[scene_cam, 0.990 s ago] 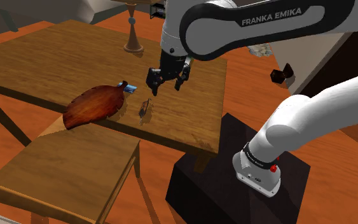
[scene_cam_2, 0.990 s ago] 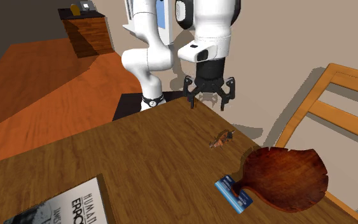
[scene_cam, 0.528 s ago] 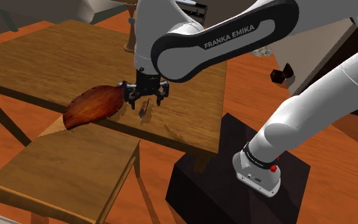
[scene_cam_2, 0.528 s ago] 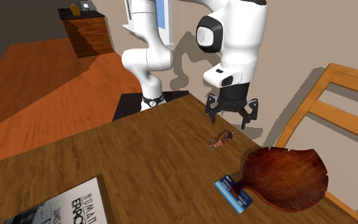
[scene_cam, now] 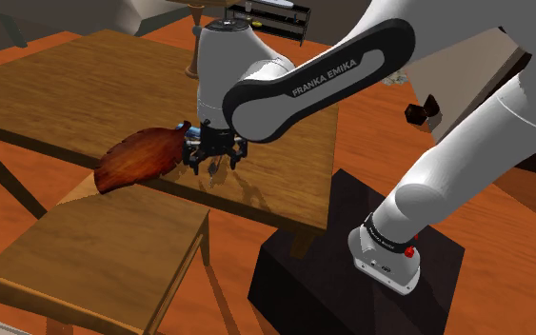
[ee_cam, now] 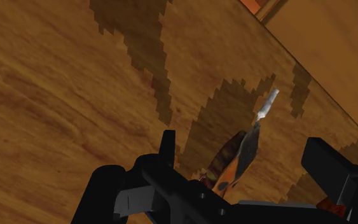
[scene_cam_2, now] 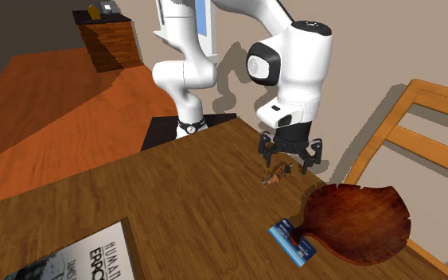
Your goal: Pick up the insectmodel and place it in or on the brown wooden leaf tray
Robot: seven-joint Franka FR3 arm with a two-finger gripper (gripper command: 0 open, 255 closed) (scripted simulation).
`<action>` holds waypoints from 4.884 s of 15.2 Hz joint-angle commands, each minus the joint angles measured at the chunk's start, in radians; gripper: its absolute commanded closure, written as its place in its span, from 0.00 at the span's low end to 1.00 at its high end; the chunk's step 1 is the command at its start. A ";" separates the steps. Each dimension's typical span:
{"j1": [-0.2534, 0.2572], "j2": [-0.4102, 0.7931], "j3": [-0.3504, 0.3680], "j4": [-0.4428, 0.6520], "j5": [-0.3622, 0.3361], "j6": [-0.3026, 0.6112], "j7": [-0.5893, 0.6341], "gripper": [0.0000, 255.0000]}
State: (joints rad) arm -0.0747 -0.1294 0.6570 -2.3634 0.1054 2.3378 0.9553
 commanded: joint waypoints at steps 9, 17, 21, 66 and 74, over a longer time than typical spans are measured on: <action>-0.001 0.008 0.002 -0.002 -0.006 0.010 0.004 1.00; -0.001 0.009 0.001 -0.002 -0.006 0.010 0.004 1.00; 0.003 -0.029 -0.009 0.025 0.018 -0.048 -0.014 1.00; 0.145 0.596 -0.019 0.745 -0.424 -0.273 0.276 1.00; 0.145 0.596 -0.019 0.745 -0.424 -0.273 0.276 0.00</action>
State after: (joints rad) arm 0.0701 0.4664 0.6383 -1.6186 -0.3186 2.0643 1.2317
